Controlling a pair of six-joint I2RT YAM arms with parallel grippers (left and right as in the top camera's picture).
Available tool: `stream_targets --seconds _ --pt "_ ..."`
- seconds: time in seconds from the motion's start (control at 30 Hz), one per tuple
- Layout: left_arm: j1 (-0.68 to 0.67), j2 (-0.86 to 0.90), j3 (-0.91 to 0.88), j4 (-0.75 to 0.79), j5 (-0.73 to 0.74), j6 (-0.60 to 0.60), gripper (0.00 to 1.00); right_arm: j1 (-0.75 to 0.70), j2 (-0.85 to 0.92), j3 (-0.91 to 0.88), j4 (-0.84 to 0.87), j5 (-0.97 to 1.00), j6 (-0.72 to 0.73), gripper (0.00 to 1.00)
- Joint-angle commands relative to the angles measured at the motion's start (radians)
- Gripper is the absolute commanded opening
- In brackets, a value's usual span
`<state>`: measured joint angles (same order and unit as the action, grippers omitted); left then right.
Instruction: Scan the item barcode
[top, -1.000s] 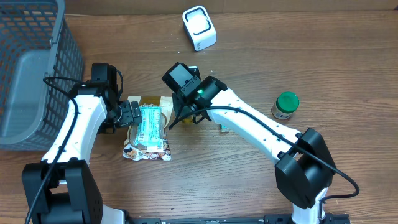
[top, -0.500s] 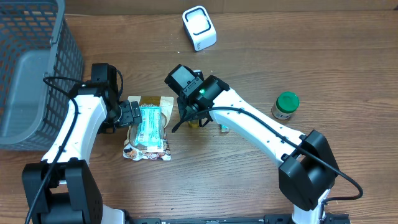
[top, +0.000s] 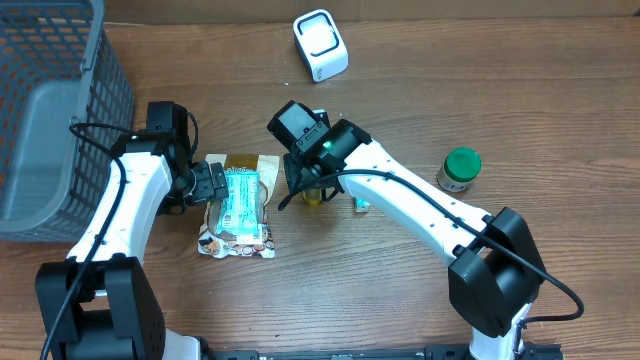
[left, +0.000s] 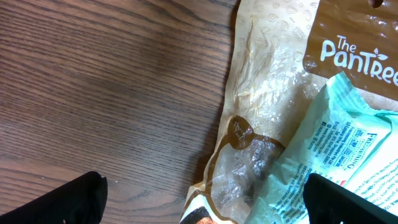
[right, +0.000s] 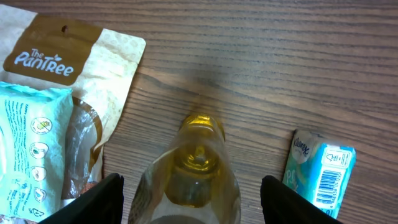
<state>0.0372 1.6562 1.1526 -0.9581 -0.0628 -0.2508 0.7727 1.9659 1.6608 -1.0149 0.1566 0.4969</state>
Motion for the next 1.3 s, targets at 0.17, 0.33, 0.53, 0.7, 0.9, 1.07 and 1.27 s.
stream_targets --seconds 0.17,0.33,0.53,0.7,0.9,1.07,1.27 --pt "-0.004 0.004 0.015 -0.002 0.008 0.011 0.99 -0.005 -0.021 0.066 0.003 0.006 -0.024 0.68" --pt "-0.004 0.004 0.015 -0.002 0.008 0.011 1.0 -0.006 -0.021 0.119 -0.002 0.006 -0.035 0.7" --pt "-0.004 0.004 0.015 -0.002 0.008 0.011 1.0 -0.041 -0.023 0.166 -0.002 0.006 -0.035 0.78" --pt "-0.004 0.004 0.015 -0.002 0.008 0.011 0.99 -0.1 -0.023 0.167 -0.019 0.006 -0.035 0.82" --pt "-0.004 0.004 0.015 -0.002 0.008 0.011 1.0 -0.175 -0.023 0.165 -0.108 0.006 -0.035 1.0" --pt "-0.004 0.004 0.015 -0.002 0.008 0.011 0.99 -0.226 -0.023 0.163 -0.189 0.006 -0.034 1.0" --pt "-0.004 0.004 0.015 -0.002 0.008 0.011 1.0 -0.257 -0.023 0.125 -0.241 0.006 -0.034 1.0"
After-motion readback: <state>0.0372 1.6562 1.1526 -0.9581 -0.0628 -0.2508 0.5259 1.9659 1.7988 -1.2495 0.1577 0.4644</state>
